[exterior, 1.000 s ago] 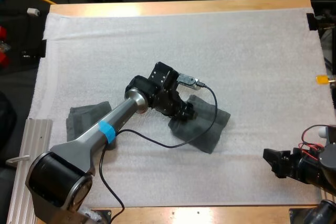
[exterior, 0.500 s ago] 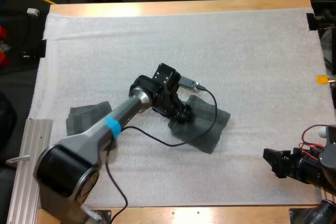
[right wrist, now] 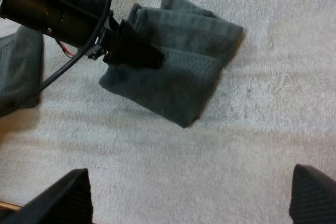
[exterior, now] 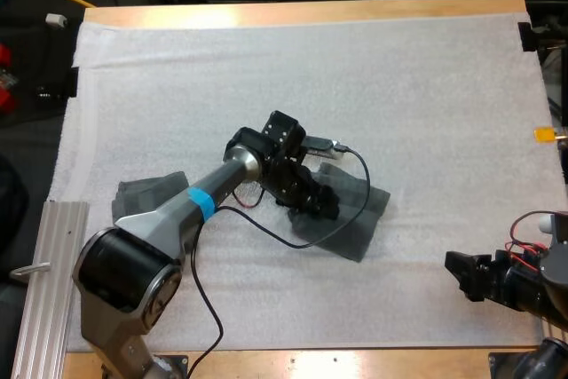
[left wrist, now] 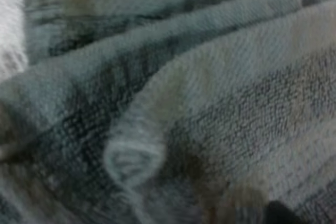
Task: Pick towel from pile, fold and stack
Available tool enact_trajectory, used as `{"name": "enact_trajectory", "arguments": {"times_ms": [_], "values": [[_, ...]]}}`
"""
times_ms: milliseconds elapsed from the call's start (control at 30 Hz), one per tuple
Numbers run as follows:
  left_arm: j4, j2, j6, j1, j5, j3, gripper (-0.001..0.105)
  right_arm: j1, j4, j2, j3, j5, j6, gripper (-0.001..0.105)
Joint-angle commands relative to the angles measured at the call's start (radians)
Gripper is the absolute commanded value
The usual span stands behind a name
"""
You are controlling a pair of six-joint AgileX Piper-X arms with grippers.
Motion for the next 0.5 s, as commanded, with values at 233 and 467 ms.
{"name": "enact_trajectory", "arguments": {"times_ms": [233, 467], "values": [[0.033, -0.045, 0.002, -0.011, -0.008, 0.006, 0.0, 0.002, 0.001, -0.001, -0.005, 0.005, 0.004, 0.074], [0.116, -0.227, 0.101, -0.009, -0.217, -0.039, 0.0, 0.002, 0.001, -0.001, -0.005, 0.006, 0.004, 0.074]]}}
